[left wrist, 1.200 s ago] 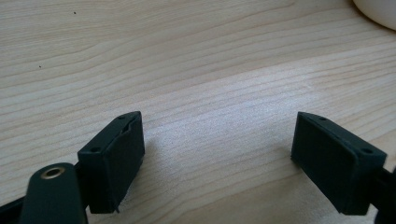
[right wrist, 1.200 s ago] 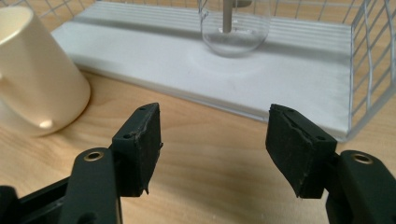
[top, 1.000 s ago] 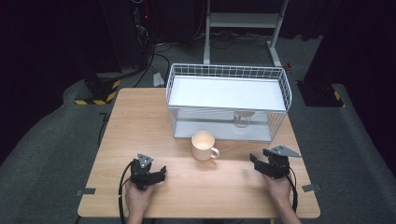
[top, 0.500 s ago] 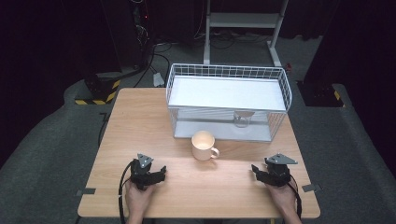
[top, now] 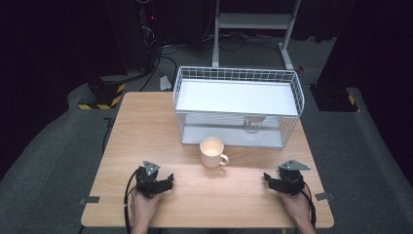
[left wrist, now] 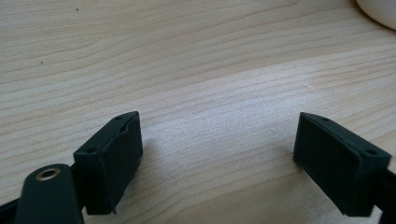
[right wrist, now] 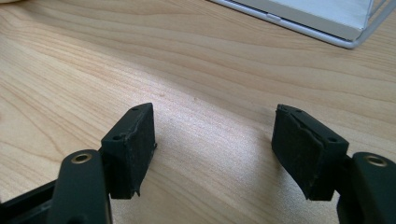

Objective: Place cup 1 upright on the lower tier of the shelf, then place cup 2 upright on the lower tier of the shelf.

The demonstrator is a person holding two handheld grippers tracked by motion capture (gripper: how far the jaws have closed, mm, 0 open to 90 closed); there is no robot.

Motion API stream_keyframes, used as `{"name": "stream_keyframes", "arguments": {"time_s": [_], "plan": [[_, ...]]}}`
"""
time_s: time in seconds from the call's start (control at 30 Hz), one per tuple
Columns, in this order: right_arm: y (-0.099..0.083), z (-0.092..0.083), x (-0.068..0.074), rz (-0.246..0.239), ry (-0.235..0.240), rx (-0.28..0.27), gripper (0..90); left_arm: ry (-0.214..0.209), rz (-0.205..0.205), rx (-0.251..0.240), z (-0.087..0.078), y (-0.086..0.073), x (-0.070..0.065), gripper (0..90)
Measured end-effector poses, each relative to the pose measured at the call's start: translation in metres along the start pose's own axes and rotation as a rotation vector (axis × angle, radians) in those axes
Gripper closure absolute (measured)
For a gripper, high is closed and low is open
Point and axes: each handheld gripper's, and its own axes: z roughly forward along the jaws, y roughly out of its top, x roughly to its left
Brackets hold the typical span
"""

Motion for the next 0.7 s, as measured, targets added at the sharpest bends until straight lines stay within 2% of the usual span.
{"name": "stream_keyframes", "arguments": {"time_s": [0.2, 0.23, 0.33, 0.4, 0.53, 0.63, 0.7], "plan": [[0.000, 0.000, 0.000, -0.005, 0.000, -0.001, 30.6, -0.012, 0.006, 0.006, -0.001, 0.000, -0.001, 14.8], [0.000, 0.000, 0.000, -0.005, -0.001, -0.001, 30.6, -0.011, -0.003, 0.007, -0.001, 0.000, -0.001, 14.8], [0.000, 0.000, 0.000, -0.007, -0.001, 0.000, 30.5, -0.022, -0.008, -0.012, -0.005, 0.001, -0.003, 10.8], [0.000, 0.000, 0.000, -0.007, -0.002, 0.000, 30.4, -0.036, 0.001, -0.020, -0.007, 0.002, -0.006, 10.9], [0.000, 0.000, 0.000, -0.006, -0.002, -0.001, 30.3, -0.090, 0.034, -0.036, -0.013, 0.008, -0.018, 10.7], [0.000, 0.000, 0.000, -0.007, -0.002, 0.000, 30.4, -0.113, 0.038, -0.037, -0.014, 0.009, -0.023, 10.7], [0.000, 0.000, 0.000, -0.007, -0.002, 0.000, 30.3, -0.140, 0.050, -0.030, -0.014, 0.013, -0.033, 10.7]]}}
